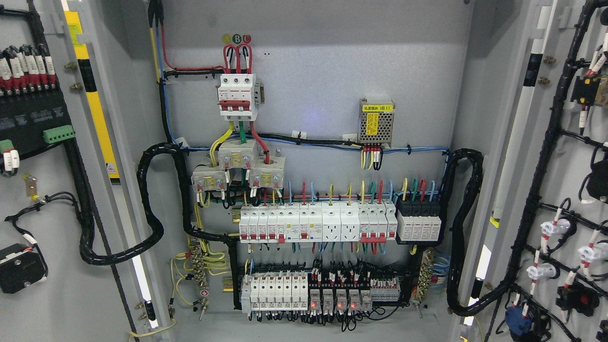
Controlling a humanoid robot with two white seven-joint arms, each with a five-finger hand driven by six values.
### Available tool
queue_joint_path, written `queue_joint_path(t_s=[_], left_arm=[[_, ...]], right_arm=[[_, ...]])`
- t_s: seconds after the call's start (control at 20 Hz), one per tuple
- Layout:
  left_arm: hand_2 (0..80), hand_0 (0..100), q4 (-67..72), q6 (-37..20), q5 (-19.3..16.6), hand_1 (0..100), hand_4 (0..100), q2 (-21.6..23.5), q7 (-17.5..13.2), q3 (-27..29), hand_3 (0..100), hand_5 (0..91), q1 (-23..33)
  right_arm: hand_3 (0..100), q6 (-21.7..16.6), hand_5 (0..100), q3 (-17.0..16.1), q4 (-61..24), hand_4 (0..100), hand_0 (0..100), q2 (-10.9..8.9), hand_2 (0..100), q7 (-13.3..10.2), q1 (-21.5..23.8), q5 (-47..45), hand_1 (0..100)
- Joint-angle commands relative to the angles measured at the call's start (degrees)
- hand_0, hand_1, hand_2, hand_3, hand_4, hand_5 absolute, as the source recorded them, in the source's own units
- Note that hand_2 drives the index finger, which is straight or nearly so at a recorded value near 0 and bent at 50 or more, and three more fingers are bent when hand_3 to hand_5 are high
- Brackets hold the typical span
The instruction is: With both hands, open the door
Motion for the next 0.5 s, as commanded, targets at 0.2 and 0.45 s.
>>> queue_joint_path(t_s=[0.2,0.45], left_arm=[[0.0,12,3.16,-0.49,0.18,56,0,0.86,0.03,-0.6,0,0.0,-0.11],[0.0,12,2.98,-0.49,0.18,56,0,0.68,-0.05,-0.69,0,0.0,-0.11]], right_arm=[[0,1.97,0,0.13,8.49,0,0,1.34,4,-2.93,-1.37,2.45,50],[0,1.62,0,-0.22,8.49,0,0,1.42,4,-2.84,-2.16,2.27,50]])
